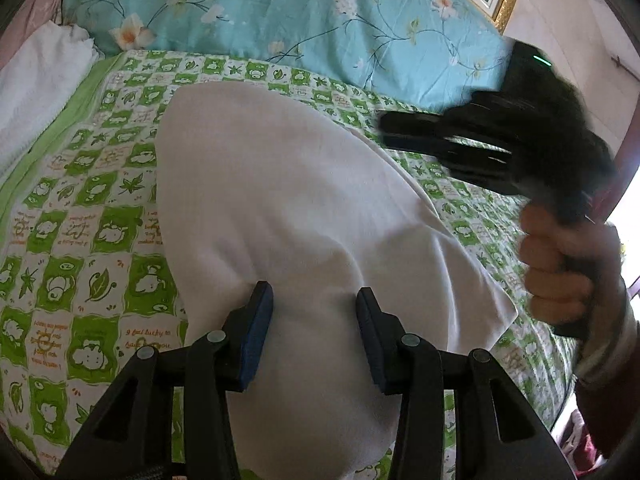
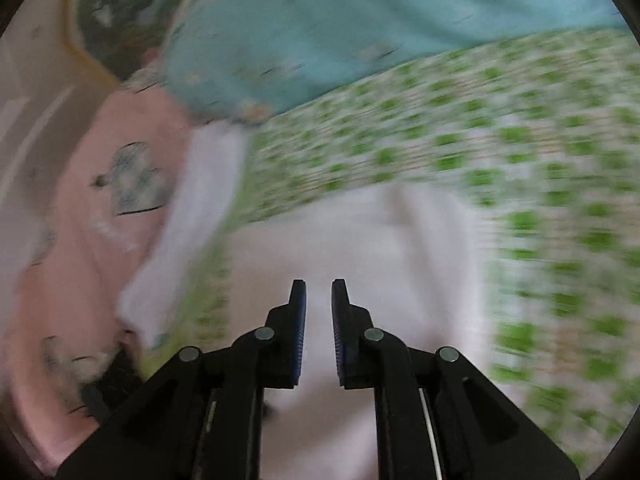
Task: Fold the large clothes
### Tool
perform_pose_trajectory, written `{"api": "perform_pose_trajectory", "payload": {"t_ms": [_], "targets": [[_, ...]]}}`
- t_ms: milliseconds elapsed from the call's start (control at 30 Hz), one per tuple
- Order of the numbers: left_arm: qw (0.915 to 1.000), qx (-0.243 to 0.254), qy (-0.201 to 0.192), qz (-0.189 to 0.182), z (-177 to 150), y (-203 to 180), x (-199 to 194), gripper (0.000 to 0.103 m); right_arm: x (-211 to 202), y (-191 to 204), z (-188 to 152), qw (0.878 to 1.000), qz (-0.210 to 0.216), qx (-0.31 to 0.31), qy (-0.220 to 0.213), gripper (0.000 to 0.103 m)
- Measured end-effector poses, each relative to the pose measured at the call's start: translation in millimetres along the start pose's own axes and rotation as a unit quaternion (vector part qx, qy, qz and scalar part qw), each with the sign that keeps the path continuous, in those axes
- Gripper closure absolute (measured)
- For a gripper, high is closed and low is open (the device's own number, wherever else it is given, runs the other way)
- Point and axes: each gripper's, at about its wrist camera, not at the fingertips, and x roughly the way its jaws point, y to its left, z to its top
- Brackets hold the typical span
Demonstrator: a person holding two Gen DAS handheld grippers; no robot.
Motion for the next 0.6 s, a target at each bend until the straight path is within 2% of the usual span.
{"api": "perform_pose_trajectory", "payload": {"t_ms": [100, 133, 167, 233, 300, 433, 533, 600], "targets": [[0.9999, 0.01, 0.001, 0.004, -2, 0, -1, 0.061, 44, -16, 13, 0.999, -0.017, 0.016, 0.031, 0.09], [0.9999, 0.015, 0.001, 0.007, -2, 0, 0, 0.06, 58, -25, 17, 0.998, -0.037, 0.022, 0.034, 0.091], [0.9997, 0.02, -0.001, 0.01, -3, 1, 1, 0.06, 67, -35, 19, 0.997, -0.058, 0.03, 0.034, 0.095], [0.9996, 0.026, -0.006, 0.011, -4, 1, 5, 0.059, 78, -57, 24, 0.996, -0.072, 0.054, 0.025, 0.103], [0.9994, 0.03, -0.011, 0.011, -4, 2, 8, 0.059, 76, -66, 27, 0.995, -0.075, 0.062, 0.012, 0.103], [0.9999, 0.011, -0.013, -0.001, -1, 7, -3, 0.061, 65, -57, 26, 0.995, -0.085, 0.052, 0.007, 0.103], [0.9996, -0.006, -0.026, -0.006, -4, 10, -31, 0.064, 27, -47, 11, 0.996, -0.065, 0.056, -0.005, 0.1], [0.9987, -0.02, -0.039, -0.024, -12, 11, -54, 0.065, 0, -32, -6, 0.998, -0.042, 0.043, -0.017, 0.1]]}}
